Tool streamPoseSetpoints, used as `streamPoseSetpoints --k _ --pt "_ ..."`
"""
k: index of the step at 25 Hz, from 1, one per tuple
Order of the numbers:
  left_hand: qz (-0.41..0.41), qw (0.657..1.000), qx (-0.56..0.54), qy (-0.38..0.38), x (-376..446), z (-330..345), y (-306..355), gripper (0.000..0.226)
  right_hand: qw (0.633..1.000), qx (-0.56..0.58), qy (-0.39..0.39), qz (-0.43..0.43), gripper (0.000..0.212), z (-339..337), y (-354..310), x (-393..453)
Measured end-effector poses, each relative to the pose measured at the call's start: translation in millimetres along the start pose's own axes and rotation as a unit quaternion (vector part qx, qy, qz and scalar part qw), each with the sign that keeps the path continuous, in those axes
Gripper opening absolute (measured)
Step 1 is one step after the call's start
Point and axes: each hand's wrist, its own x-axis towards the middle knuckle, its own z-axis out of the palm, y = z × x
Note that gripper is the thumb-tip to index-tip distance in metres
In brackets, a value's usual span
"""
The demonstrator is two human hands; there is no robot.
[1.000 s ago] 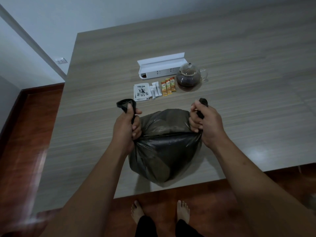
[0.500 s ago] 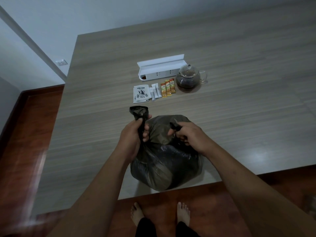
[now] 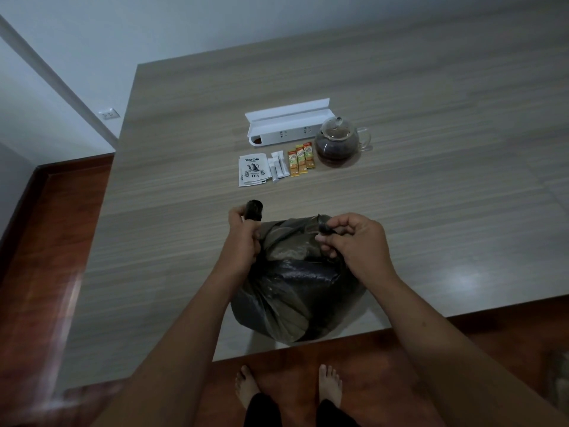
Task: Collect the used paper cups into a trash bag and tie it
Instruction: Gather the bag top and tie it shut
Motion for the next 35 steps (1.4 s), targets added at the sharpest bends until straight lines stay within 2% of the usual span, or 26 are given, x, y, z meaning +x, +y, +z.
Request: streamPoseSetpoints --k 3,5,7,9,10,13,17,19,23,27,29,32,35 --pt "0.067 0.993 0.097 -0.025 -3 -3 0 0.04 0.998 -0.059 0.007 -0.027 0.029 -1 2 -1" --pt "0.091 0.985 0.142 -0.036 -3 -4 1 0.041 0.995 -0.091 -0.001 -0.044 0.028 -3 1 -1" --pt "0.057 0.992 0.084 -0.069 -4 -3 4 0.025 0.991 -0.12 -0.019 -0.057 0.023 -5 2 -2" --pt "-0.007 0.992 -0.05 -0.116 -3 -7 5 0.03 0.988 -0.132 -0.044 -0.063 0.019 -7 0 -4" --pt "-0.011 0.991 -0.069 -0.118 -4 -10 6 0.031 0.987 -0.133 -0.058 -0.071 0.019 -8 0 -4" --pt "0.042 0.996 0.044 -0.067 -6 -14 3 0.015 0.978 -0.159 -0.097 -0.092 0.021 -14 3 -3" --pt "0.153 0.979 0.113 0.074 -6 -12 -5 0.027 0.977 -0.151 -0.122 -0.084 0.028 -16 3 -5" --pt "0.168 0.972 0.139 0.086 -9 -7 -5 0.03 0.985 -0.122 -0.087 -0.084 0.029 -17 0 -8" --pt "0.194 0.966 0.168 0.03 -20 -2 -1 0.022 0.996 -0.051 -0.056 -0.044 0.031 -18 -4 -7" --pt "0.192 0.962 0.187 -0.05 -25 0 4 0.013 0.997 0.022 -0.072 -0.024 0.049 -13 -8 -5" --pt "0.18 0.962 0.197 -0.064 -27 3 5 0.005 0.996 0.016 -0.086 -0.023 0.05 -10 -8 -4" --pt "0.17 0.961 0.207 -0.065 -26 8 3 0.015 0.995 -0.004 -0.1 -0.026 0.049 -6 -7 -5" --pt "0.2 0.949 0.235 -0.058 -22 12 0 0.003 0.993 -0.009 -0.112 -0.02 0.046 -4 -5 -4"
